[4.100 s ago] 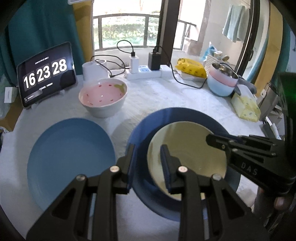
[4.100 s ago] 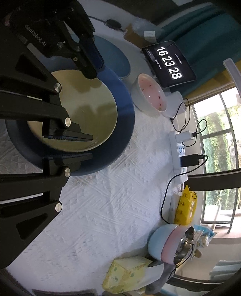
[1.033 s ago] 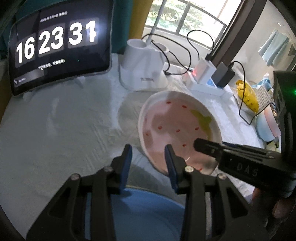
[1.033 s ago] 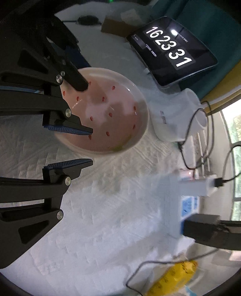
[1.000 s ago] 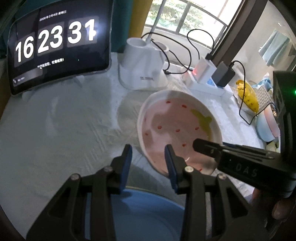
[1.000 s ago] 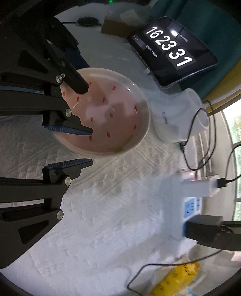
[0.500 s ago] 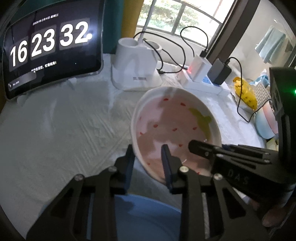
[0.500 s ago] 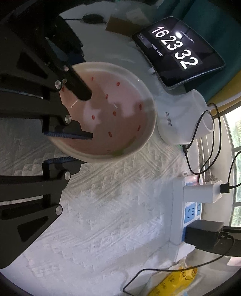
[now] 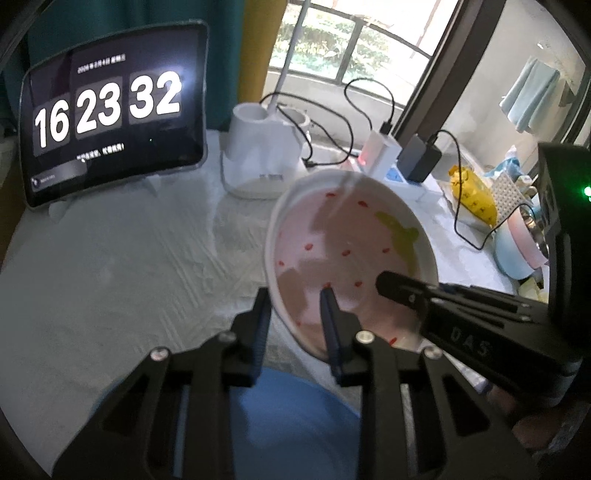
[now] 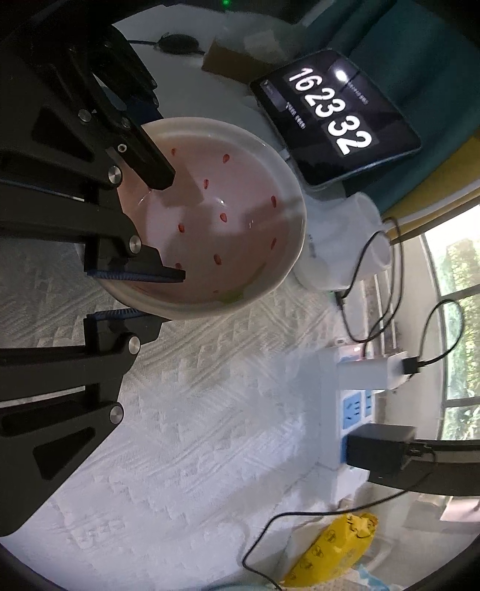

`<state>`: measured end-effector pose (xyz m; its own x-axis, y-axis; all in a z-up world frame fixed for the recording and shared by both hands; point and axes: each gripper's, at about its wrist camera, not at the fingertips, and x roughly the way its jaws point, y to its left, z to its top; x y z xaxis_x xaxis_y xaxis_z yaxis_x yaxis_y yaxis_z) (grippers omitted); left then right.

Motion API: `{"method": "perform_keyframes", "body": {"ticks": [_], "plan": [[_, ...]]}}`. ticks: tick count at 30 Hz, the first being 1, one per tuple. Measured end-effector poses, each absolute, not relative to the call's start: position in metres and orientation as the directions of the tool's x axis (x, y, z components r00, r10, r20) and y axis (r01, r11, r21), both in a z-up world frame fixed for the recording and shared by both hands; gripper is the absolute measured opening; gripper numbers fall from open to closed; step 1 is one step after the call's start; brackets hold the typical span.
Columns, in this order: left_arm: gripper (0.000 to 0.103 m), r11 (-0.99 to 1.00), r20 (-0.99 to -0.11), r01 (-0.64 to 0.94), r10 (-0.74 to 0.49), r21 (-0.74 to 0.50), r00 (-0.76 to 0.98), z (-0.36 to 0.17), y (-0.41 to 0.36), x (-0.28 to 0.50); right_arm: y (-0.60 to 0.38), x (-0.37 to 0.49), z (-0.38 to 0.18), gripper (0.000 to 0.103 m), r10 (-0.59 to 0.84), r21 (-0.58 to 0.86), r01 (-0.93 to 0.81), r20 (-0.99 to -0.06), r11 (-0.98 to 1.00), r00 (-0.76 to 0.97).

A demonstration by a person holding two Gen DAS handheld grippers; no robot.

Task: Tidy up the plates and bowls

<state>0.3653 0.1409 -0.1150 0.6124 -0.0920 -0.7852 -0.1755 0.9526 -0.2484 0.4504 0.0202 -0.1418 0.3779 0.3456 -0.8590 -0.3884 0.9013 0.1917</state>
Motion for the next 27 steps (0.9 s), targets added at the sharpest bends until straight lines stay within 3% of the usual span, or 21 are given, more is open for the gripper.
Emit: {"method": "perform_keyframes", "body": {"ticks": [27], "plan": [[0.028, 0.962, -0.715, -0.136, -0.078, -0.236, 0.695, -0.057, 0.119, 0.313, -0.007, 0.395, -0.083, 0.013, 0.406, 0.22, -0.406, -0.79, 0.887, 0.46]]}}
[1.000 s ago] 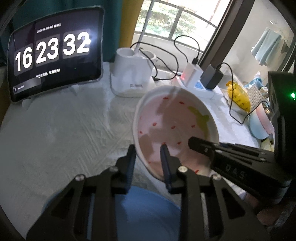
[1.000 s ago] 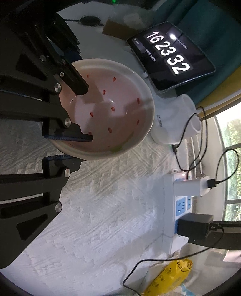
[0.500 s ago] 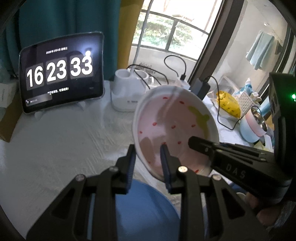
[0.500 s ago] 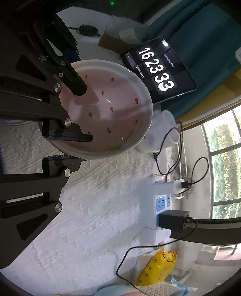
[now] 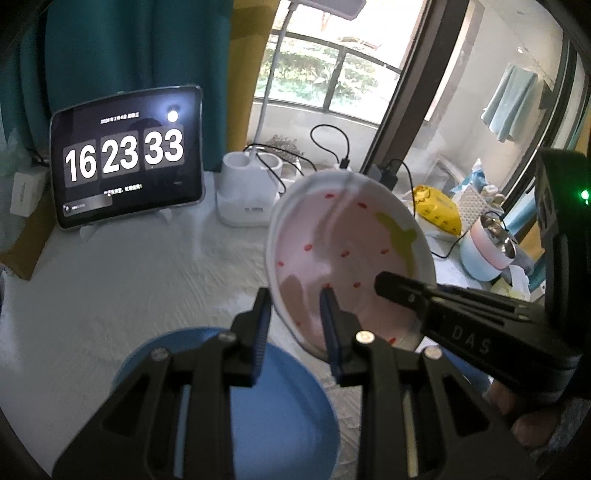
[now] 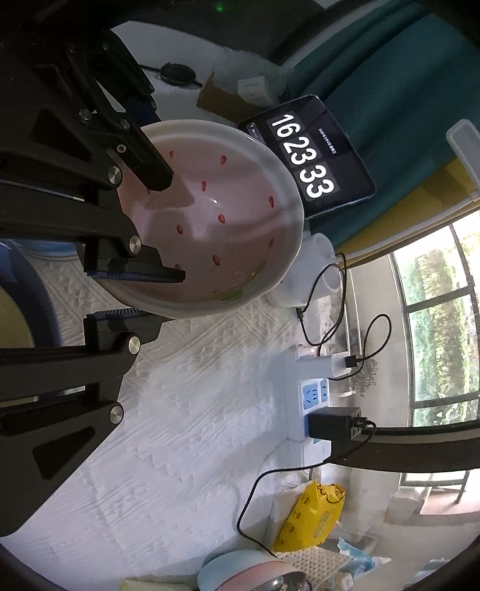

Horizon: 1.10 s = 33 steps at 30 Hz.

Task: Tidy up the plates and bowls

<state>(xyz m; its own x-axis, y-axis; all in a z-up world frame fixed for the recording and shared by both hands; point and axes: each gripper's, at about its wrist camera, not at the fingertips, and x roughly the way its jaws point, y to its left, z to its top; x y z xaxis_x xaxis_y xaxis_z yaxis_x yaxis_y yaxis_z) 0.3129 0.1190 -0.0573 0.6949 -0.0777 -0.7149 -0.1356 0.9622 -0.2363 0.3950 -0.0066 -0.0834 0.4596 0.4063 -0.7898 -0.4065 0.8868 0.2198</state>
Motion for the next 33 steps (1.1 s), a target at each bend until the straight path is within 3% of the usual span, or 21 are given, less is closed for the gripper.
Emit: {"method": "perform_keyframes", "body": {"ticks": [33], "plan": [[0.028, 0.974, -0.693, -0.056, -0.114, -0.218, 0.712, -0.037, 0.063, 0.265, -0.071, 0.337, -0.065, 0.013, 0.421, 0.263, -0.359, -0.761, 0.896, 0.494]]}}
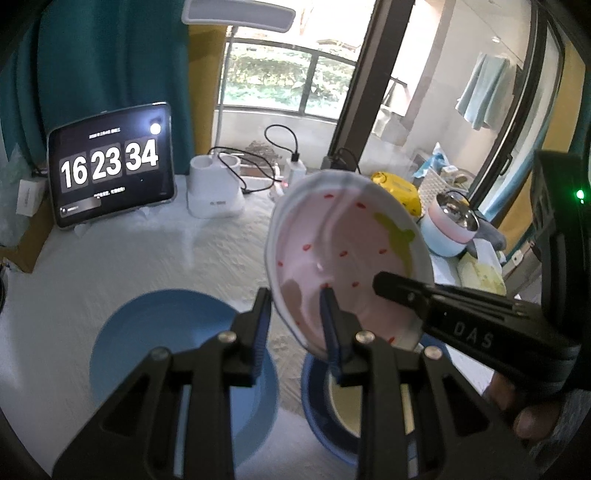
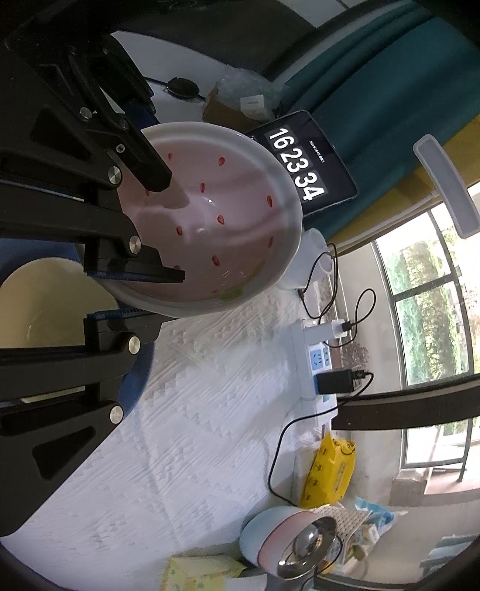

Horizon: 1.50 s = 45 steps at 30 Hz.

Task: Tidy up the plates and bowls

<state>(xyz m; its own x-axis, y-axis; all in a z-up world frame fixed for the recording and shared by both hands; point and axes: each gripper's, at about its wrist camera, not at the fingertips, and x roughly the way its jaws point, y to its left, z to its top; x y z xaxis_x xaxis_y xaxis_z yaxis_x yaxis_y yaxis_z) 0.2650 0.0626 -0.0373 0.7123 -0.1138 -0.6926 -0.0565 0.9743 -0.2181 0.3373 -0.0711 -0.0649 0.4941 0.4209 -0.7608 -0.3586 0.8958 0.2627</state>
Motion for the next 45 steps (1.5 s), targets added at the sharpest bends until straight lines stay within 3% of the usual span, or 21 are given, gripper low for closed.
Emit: {"method": "perform_keyframes", "body": {"ticks": [45], "plan": [[0.028, 0.982, -0.773, 0.014, -0.156, -0.187, 0.615, -0.08, -0.002, 0.231, -0.135, 0.288, -0.107, 0.013, 0.377, 0.264, -0.291, -0.802, 0.919, 0.463]]}}
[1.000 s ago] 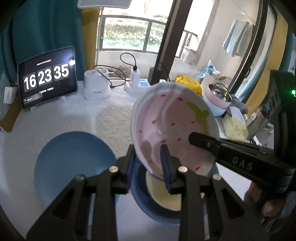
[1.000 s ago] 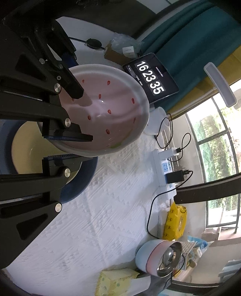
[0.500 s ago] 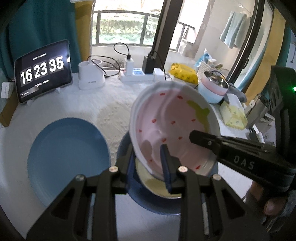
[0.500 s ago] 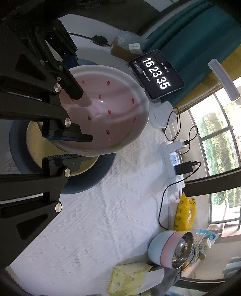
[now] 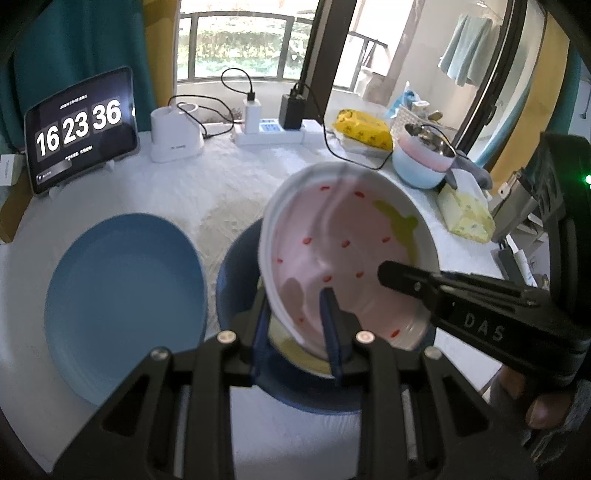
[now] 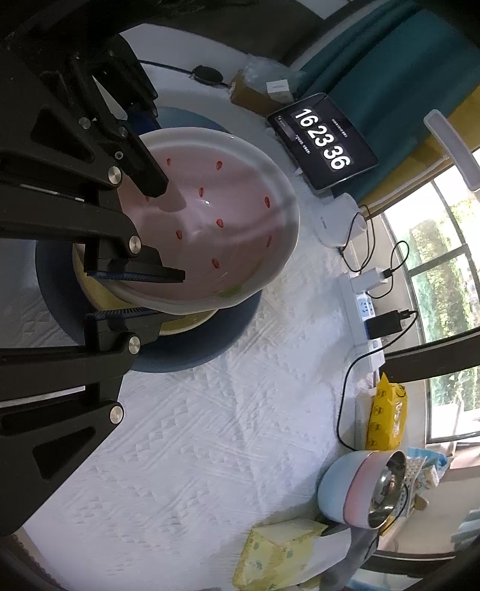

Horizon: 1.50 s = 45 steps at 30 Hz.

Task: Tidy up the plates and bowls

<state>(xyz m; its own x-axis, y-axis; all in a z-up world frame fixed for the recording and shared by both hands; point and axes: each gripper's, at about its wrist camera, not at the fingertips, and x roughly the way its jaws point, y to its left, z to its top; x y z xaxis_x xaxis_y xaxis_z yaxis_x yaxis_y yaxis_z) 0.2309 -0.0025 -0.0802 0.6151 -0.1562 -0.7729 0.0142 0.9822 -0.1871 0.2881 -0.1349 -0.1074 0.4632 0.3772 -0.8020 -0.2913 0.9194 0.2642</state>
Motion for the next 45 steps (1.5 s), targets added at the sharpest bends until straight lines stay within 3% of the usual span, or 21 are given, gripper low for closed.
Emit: {"method": "perform_keyframes", "body": {"ticks": [22, 33, 45], "plan": [[0.029, 0.995, -0.803, 0.02, -0.089, -0.096, 0.589, -0.099, -0.007, 0.231, -0.129, 0.288, -0.118, 0.015, 0.322, 0.181, -0.322, -0.823, 0.929, 0.468], [0.032, 0.996, -0.795, 0.0, -0.073, -0.092, 0.602, -0.095, -0.001, 0.23, -0.133, 0.287, -0.119, 0.016, 0.354, 0.221, -0.32, -0.816, 0.921, 0.457], [0.032, 0.996, -0.793, -0.009, -0.067, -0.091, 0.605, -0.096, -0.003, 0.231, -0.136, 0.284, -0.112, 0.027, 0.391, 0.245, -0.348, -0.799, 0.905, 0.456]]}}
